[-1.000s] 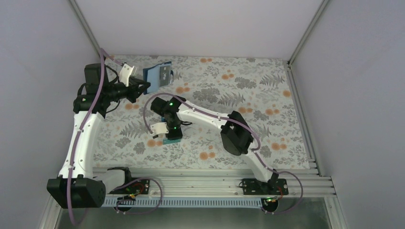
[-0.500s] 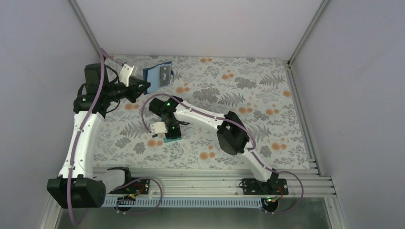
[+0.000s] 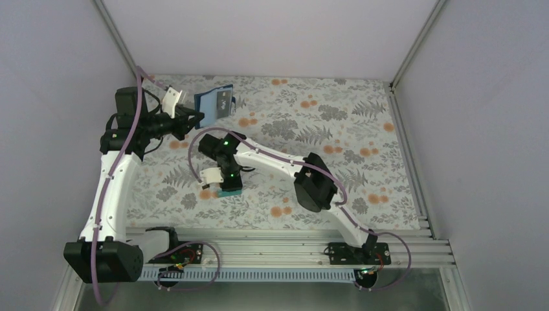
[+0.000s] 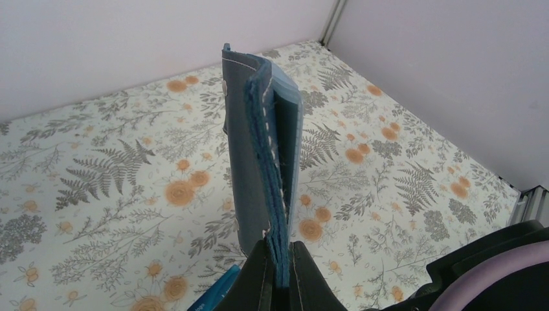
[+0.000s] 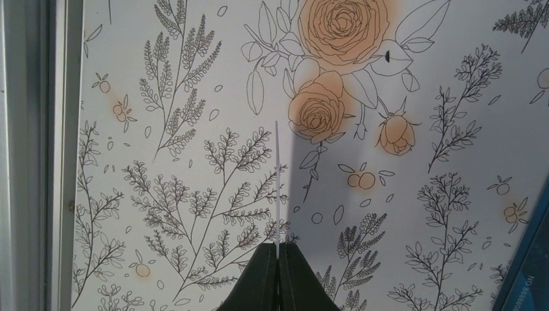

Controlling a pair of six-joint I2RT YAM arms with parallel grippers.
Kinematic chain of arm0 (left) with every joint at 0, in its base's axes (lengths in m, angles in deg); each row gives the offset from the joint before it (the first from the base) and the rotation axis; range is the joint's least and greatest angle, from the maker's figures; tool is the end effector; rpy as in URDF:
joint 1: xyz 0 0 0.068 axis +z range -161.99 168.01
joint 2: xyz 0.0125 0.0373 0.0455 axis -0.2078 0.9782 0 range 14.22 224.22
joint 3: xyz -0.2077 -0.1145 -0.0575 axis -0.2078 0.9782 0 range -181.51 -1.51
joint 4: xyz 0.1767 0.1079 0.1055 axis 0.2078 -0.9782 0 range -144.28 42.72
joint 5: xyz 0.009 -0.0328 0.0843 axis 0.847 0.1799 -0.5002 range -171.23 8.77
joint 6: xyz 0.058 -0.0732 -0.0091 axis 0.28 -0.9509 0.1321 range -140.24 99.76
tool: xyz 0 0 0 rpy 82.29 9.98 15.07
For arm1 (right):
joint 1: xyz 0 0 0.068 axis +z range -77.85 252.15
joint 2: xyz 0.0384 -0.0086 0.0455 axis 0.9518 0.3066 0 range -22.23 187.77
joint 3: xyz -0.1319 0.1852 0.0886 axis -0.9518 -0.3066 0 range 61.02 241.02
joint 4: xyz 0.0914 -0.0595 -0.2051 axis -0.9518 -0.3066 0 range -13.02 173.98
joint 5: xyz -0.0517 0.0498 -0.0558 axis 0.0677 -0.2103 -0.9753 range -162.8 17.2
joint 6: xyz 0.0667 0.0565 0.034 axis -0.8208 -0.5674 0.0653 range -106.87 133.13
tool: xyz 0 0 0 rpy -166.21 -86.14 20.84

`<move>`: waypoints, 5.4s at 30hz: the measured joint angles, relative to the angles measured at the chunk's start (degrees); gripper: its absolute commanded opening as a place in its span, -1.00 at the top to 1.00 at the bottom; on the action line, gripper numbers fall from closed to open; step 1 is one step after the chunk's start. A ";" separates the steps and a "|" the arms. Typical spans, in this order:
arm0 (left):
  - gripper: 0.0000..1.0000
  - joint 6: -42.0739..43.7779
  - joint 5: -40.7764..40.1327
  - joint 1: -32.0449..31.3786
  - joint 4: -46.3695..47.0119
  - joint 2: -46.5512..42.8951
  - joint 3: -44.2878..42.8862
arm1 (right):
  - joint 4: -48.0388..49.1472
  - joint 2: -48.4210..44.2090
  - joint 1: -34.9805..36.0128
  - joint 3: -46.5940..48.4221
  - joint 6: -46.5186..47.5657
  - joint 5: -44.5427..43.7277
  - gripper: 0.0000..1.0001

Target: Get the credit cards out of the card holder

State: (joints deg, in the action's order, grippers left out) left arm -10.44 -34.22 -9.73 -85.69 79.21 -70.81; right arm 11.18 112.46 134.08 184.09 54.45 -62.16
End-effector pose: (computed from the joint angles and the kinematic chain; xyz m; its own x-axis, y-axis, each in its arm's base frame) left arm 0.2409 -0.0525 0.3276 -0.4537 0.0983 -0.8857 0.6651 0.6988 -0.2632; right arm 0.1844 0.3790 0.1392 0.2265 -0.9544 -0.1943 -0.9668 -0.2444 0.0738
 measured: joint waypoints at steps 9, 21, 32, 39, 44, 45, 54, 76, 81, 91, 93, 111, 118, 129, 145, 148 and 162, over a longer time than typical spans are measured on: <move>0.95 0.02 0.00 0.00 0.02 -0.02 0.20 | -0.02 1.86 0.09 0.13 -0.68 -0.17 0.87; 0.95 0.02 0.00 0.04 0.02 -0.02 0.22 | 1.01 4.15 -0.20 0.44 -1.46 -1.64 0.71; 0.95 0.00 0.02 0.22 0.02 -0.02 0.22 | 3.54 4.15 -1.14 0.59 -2.51 -2.32 0.60; 0.95 0.00 0.02 0.24 0.02 -0.02 0.24 | 4.46 4.15 -2.14 0.59 -3.76 -2.99 0.51; 0.95 0.00 0.02 0.24 0.04 0.00 0.26 | 4.68 4.15 -2.84 0.59 -4.61 -3.41 0.32; 0.95 0.00 0.02 0.24 0.02 -0.02 0.26 | 4.83 4.15 -2.95 0.59 -4.83 -3.43 0.29; 0.95 0.02 0.11 0.24 0.09 -0.02 0.26 | 10.27 3.50 -3.10 -0.20 -7.54 -8.07 0.13; 0.95 2.03 12.83 0.50 -1.09 -0.02 0.22 | 53.92 -56.39 -18.40 -51.76 -19.06 22.80 -0.92; 0.95 4.17 19.63 0.50 -2.80 -0.11 0.20 | 62.66 -59.36 -21.97 -51.82 -28.96 22.16 -0.99; 0.95 8.85 28.20 0.50 -6.82 -0.52 -1.33 | 70.95 -57.42 -25.99 -51.78 -44.19 24.06 -1.00; 0.95 9.55 29.16 0.50 -7.50 -0.66 -1.57 | 70.95 -55.47 -26.01 -51.06 -45.38 25.29 -0.95; 0.95 11.85 31.65 0.50 -9.31 -0.68 -2.10 | 68.83 -50.88 -26.01 -48.17 -43.65 42.97 0.91; 0.14 5.95 21.53 0.50 -4.44 -0.87 -1.33 | 65.68 -51.91 -26.01 -47.98 -42.03 39.93 0.92; 0.13 -0.24 1.40 1.42 0.70 0.24 0.28 | 50.40 -48.57 -25.90 -41.46 -49.33 -1.81 0.91; 0.56 -0.63 18.84 -0.11 2.80 0.26 2.16 | 46.64 -34.51 -14.78 -30.58 -51.08 -2.08 0.91; 0.57 -0.68 19.34 -0.74 3.02 0.26 2.56 | 47.82 -33.92 -13.31 -29.68 -50.27 1.66 0.92; 0.61 -1.29 15.26 -0.81 3.06 0.13 2.95 | 55.34 -39.65 -13.33 -34.73 -48.28 15.85 0.91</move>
State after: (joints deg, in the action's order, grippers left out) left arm -11.73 -18.97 -10.54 -82.63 79.34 -67.86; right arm 66.52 72.81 120.74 149.36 6.17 -46.32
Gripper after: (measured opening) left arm 0.195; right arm 0.098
